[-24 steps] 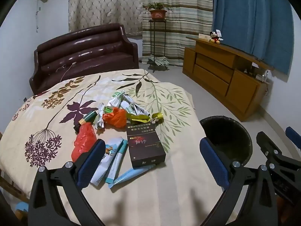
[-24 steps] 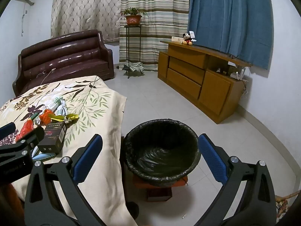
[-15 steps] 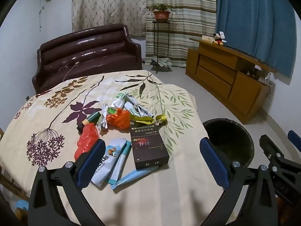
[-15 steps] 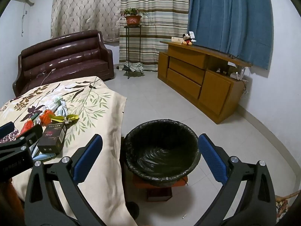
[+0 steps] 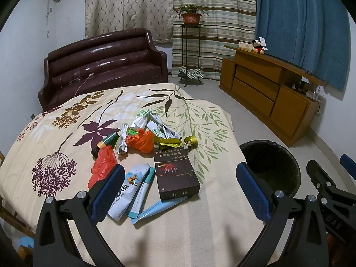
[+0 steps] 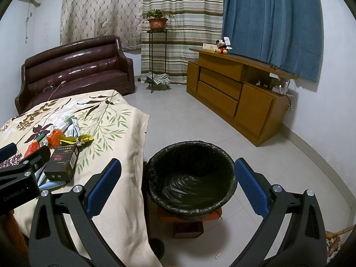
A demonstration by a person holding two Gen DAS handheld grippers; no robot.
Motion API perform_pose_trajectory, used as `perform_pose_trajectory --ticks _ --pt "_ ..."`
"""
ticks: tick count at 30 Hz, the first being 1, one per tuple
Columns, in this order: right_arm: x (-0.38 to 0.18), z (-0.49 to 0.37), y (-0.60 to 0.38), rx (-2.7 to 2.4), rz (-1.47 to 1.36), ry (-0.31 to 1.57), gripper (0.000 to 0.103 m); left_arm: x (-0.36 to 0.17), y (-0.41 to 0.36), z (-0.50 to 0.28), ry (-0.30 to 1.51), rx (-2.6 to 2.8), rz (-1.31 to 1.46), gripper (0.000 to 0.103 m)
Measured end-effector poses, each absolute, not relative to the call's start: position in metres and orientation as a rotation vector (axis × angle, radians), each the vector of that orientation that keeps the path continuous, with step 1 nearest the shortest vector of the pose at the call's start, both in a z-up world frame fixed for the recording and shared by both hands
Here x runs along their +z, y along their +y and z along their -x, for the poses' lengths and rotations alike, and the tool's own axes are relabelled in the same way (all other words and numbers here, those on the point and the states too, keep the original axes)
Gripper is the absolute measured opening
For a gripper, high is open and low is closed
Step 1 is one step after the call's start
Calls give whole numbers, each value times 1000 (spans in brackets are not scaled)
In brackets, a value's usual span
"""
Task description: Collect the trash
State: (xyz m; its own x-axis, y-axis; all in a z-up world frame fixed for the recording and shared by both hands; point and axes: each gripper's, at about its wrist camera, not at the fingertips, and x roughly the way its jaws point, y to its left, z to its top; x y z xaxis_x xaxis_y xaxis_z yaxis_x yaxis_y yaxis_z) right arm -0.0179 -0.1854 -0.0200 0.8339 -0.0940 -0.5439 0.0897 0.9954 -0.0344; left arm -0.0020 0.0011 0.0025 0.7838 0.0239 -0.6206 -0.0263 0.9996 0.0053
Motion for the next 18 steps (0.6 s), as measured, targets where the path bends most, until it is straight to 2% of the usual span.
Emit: perform_pose_trajectory --ticks 18 --pt "-21 17 -185 -98 7 577 99 3 2 0 672 27 1 98"
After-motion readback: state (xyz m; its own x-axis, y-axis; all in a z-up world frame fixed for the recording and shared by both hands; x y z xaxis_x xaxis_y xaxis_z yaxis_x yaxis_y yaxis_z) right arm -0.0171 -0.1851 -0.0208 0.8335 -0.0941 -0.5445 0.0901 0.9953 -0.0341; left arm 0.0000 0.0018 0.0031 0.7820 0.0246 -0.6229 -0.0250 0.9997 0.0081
